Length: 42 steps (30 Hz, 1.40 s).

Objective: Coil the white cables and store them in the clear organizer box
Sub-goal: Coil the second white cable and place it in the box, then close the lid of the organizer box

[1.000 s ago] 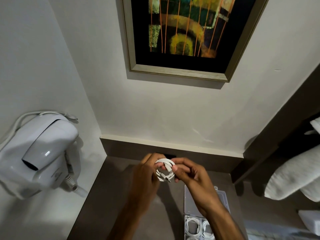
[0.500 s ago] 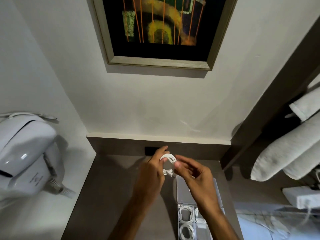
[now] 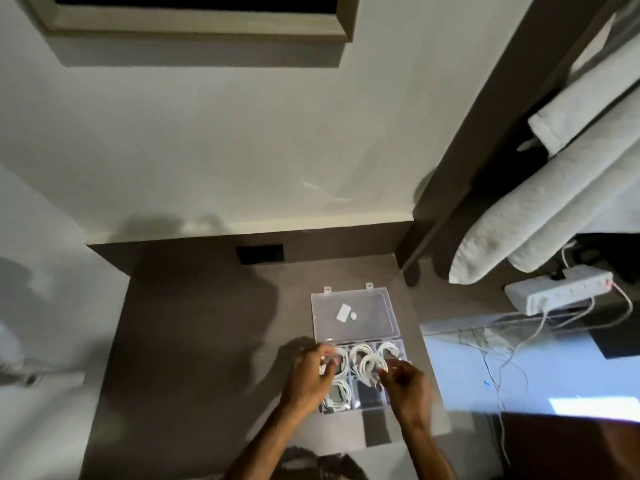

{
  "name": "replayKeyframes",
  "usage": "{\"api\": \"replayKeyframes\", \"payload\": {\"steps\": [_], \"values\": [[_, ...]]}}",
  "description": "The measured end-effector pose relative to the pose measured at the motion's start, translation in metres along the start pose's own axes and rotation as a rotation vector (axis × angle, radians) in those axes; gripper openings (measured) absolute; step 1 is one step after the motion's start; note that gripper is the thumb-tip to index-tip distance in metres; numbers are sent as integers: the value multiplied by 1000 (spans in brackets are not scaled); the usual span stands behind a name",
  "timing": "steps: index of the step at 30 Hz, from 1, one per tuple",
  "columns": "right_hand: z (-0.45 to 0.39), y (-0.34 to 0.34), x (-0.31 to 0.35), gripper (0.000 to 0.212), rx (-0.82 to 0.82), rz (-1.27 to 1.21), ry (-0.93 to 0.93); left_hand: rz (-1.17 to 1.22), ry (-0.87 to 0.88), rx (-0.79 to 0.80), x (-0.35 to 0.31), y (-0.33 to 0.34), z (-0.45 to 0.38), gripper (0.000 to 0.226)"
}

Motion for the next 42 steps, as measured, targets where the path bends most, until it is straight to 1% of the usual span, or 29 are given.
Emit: {"api": "replayKeyframes", "payload": {"steps": [3,7,8,11,13,14,17,19,20,23,25,28,29,32,36,40,42], "values": [[9,10,-41,17,-20,102,71,-192,-4,76,19,44,9,23],[8,24,-56,24,-35,109,63,-413,29,168,24,90,19,35],[5,28,-55,24,-28,113,55,-481,44,181,23,97,21,36],[-2,41,-52,12,23,183,44,-655,91,223,16,113,23,35],[-3,48,-49,4,49,270,11,-745,88,262,15,123,23,42],[-2,52,-47,3,68,324,-19,-780,93,270,15,127,23,45],[3,60,-44,12,75,509,-129,-845,98,256,12,133,22,53],[6,65,-42,21,92,625,-181,-870,87,252,11,135,21,55],[7,67,-43,28,110,652,-178,-880,80,254,10,135,21,56],[6,70,-49,47,180,606,-107,-917,75,273,7,137,20,57],[6,72,-50,49,197,633,-86,-931,65,283,5,137,19,59],[4,74,-51,53,230,708,-124,-934,61,288,2,138,18,60],[4,74,-52,52,231,711,-133,-934,60,293,1,138,18,61],[3,70,-52,38,196,638,-135,-924,56,317,0,141,19,67],[-4,62,-49,32,148,706,-152,-874,45,340,6,143,15,70],[0,45,-40,19,127,554,-197,-727,70,273,6,135,12,66],[5,35,-36,17,101,494,-240,-642,75,222,8,129,11,63]]}}
Point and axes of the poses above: each hand's wrist, its own z-axis away from the middle knuckle, its own y-axis out of the palm, x = y × z, the point moved 8 cm from there along -z, towards the middle knuckle, and after that the axes turned 7 degrees about x, right-handed, at the moved point
